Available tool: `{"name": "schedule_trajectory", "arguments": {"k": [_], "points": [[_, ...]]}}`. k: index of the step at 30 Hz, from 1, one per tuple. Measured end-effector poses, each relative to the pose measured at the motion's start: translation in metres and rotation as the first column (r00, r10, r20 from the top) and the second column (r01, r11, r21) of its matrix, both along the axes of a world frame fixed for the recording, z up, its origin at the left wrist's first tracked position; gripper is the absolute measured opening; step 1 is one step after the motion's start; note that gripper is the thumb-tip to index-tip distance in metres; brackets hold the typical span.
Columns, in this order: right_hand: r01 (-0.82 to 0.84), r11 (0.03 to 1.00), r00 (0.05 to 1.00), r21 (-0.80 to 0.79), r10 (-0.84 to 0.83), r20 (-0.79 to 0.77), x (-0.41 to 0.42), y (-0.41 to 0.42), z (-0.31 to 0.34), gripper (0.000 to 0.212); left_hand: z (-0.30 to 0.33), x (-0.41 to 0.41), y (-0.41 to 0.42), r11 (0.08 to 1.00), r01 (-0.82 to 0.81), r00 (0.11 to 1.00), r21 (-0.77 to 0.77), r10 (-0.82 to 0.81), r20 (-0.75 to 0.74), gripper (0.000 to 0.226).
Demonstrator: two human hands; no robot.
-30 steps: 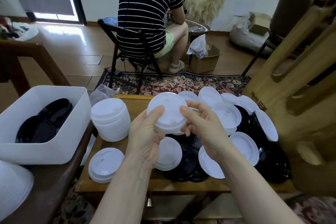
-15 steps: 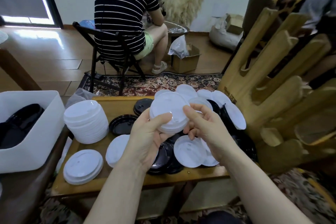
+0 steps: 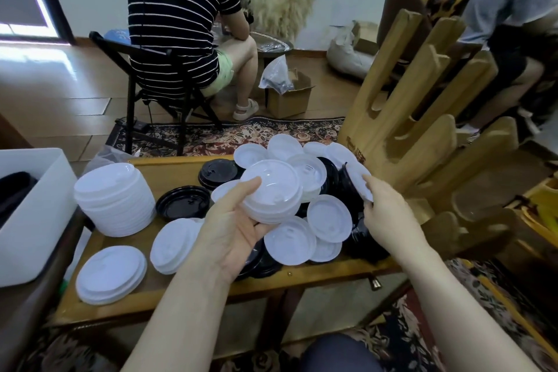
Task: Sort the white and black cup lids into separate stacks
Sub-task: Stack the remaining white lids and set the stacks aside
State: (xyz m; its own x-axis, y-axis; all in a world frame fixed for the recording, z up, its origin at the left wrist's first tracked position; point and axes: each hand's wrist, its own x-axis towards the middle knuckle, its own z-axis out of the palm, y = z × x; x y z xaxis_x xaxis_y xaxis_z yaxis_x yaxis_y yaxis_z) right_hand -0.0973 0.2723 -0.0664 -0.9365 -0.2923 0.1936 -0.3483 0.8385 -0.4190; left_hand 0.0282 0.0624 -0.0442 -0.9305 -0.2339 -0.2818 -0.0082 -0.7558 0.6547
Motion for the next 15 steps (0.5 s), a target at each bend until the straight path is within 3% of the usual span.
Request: {"name": "schedule_trajectory", "arguments": {"k": [4,9,15], "points": [[0.017,1.0,0.998,0.016,-0.016,-0.058,-0.005,-0.001,-0.016,0.06,-0.001,-0.001,0.001,1.0,0.012,1.0,0.001,-0.012,0.0,0.058],[0.026,0.985,0.977,-0.172,-0.062,-0.203,-0.006,0.0,-0.017,0.045,-0.005,-0.002,-0.002,1.0,0.01,1.0,-0.019,-0.01,0.004,0.059],[0.0,0.895,0.939,-0.446,-0.153,-0.308,-0.003,-0.007,0.003,0.031,-0.008,-0.004,-0.004,0.999,0.013,1.0,-0.033,-0.013,0.0,0.057]]}}
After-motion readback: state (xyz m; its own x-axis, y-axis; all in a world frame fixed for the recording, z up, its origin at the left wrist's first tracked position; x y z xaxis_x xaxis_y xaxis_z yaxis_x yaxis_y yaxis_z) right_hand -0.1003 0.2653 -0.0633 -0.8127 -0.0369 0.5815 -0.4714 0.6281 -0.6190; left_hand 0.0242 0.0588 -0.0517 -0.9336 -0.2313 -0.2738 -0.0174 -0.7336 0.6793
